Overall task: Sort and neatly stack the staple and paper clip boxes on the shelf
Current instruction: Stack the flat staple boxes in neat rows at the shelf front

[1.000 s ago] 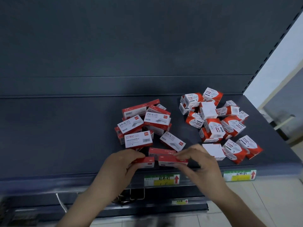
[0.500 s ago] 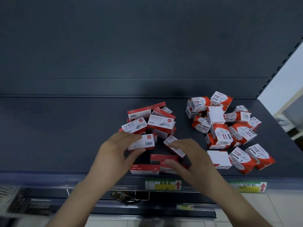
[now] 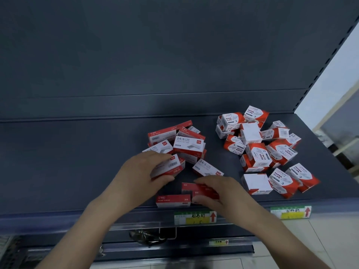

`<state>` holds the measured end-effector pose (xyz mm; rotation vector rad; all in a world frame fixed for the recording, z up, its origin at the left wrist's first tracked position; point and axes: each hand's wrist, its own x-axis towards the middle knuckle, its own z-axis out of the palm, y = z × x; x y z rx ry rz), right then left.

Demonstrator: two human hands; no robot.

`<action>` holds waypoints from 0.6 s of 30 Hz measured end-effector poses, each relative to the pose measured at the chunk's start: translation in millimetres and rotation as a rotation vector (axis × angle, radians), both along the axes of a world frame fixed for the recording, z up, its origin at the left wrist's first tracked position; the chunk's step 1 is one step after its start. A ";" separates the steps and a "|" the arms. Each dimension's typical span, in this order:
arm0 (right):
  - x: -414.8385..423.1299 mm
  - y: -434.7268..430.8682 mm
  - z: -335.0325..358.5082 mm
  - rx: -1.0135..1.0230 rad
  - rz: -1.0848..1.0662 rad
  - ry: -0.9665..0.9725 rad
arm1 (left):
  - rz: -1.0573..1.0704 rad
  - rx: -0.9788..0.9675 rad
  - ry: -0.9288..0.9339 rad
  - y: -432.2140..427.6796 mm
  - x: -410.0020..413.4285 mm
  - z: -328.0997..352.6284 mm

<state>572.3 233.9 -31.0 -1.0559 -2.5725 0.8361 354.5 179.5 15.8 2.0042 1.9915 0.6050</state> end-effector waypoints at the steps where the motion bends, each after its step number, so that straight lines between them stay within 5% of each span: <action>1: 1.7 0.3 0.4 0.022 0.000 -0.005 | -0.018 -0.026 -0.047 -3.8 -2.4 4.7; 9: -0.2 1.4 0.4 0.513 -0.097 -0.046 | -0.177 -0.265 -0.025 -12.9 3.6 14.1; 18: 10.8 3.2 -13.0 0.370 -0.027 0.030 | -0.224 -0.282 0.126 -1.7 21.1 -12.7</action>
